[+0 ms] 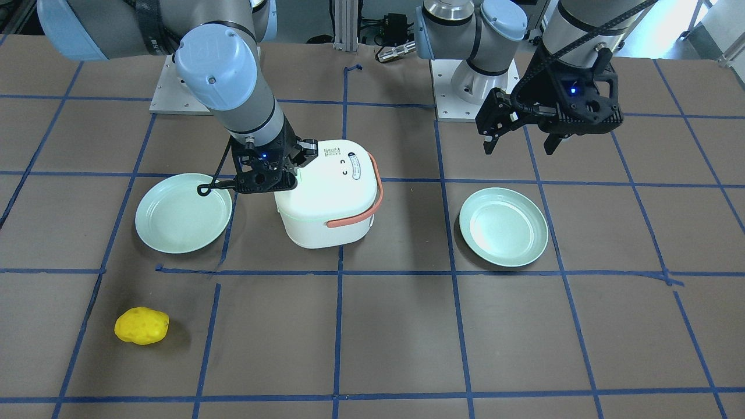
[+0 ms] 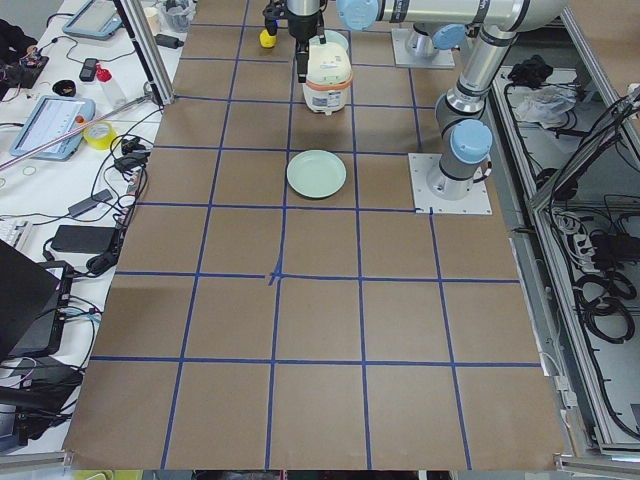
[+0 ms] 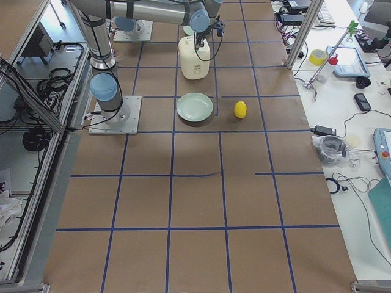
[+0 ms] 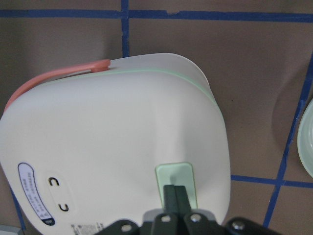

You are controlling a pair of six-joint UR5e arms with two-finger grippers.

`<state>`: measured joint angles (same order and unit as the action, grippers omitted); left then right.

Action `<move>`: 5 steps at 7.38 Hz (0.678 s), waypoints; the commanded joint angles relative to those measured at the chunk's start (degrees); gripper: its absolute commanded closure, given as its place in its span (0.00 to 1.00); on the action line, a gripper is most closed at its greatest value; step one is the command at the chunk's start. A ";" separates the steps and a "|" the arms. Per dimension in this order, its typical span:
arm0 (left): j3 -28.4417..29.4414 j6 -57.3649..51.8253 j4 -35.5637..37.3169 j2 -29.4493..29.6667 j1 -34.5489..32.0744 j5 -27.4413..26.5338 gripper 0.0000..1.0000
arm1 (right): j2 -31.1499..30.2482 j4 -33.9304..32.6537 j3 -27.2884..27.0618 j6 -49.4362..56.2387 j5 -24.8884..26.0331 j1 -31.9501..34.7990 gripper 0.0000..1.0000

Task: Press rice cooker button
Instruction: 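Lower the right gripper and press down on the green button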

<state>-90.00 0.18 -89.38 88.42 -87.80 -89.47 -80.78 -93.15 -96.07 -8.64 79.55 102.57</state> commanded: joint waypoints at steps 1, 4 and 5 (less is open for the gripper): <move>0.00 0.00 0.00 0.00 0.00 0.00 0.00 | 0.54 -0.10 -0.09 -0.15 0.08 0.00 1.00; 0.00 0.00 0.00 0.00 0.00 0.00 0.00 | 1.15 -0.10 -0.09 -0.15 0.17 0.00 1.00; 0.00 0.09 0.00 0.00 0.00 0.00 0.00 | 1.16 -0.10 0.00 -0.15 -0.01 0.00 1.00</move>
<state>-90.00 0.19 -89.38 88.42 -87.80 -89.47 -79.71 -93.25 -96.12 -8.79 79.66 102.57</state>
